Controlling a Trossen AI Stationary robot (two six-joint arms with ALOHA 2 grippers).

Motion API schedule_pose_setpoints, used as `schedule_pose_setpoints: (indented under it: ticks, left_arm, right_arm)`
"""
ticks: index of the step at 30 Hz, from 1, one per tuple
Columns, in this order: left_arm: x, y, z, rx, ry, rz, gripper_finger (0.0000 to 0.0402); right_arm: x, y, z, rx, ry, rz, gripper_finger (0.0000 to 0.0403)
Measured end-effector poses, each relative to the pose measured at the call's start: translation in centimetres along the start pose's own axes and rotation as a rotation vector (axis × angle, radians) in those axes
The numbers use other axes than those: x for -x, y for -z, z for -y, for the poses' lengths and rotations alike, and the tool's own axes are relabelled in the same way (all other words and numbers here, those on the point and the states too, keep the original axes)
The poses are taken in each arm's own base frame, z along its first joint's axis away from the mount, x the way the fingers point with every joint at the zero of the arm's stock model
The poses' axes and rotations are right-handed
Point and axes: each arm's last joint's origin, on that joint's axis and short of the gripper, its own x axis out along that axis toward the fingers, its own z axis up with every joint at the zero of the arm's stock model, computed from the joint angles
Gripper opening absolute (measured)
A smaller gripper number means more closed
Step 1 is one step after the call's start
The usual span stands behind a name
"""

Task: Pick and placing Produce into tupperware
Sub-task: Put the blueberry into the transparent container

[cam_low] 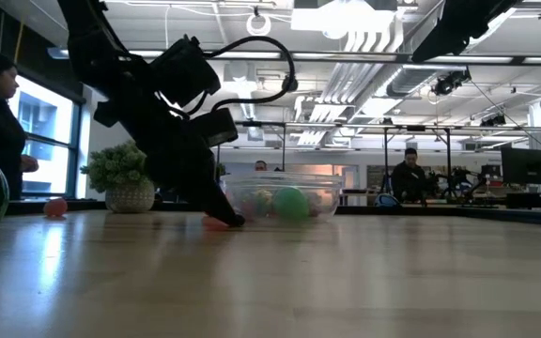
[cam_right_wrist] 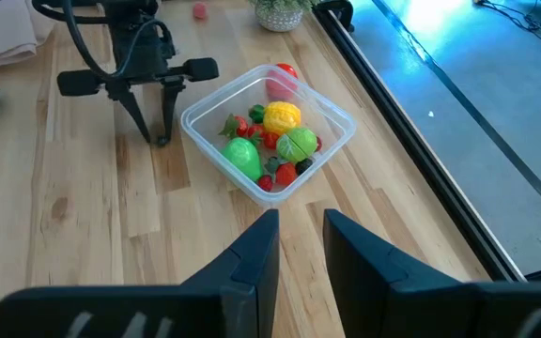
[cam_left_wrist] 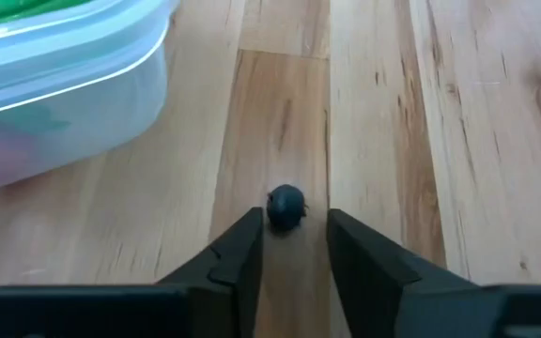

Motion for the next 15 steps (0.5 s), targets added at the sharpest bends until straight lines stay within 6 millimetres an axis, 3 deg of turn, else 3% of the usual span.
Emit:
schedule_pose_setpoints:
  ticks: [7, 15]
  left_arm:
    - [-0.03, -0.03, 0.71, -0.023, -0.041, 0.010, 0.0164]
    - [-0.03, -0.30, 0.74, -0.032, -0.092, 0.044, 0.0181]
  right_arm:
    - [-0.01, 0.00, 0.00, 0.000, 0.000, -0.001, 0.0076]
    - [0.00, 0.00, 0.00, 0.000, 0.000, 0.000, 0.0076]
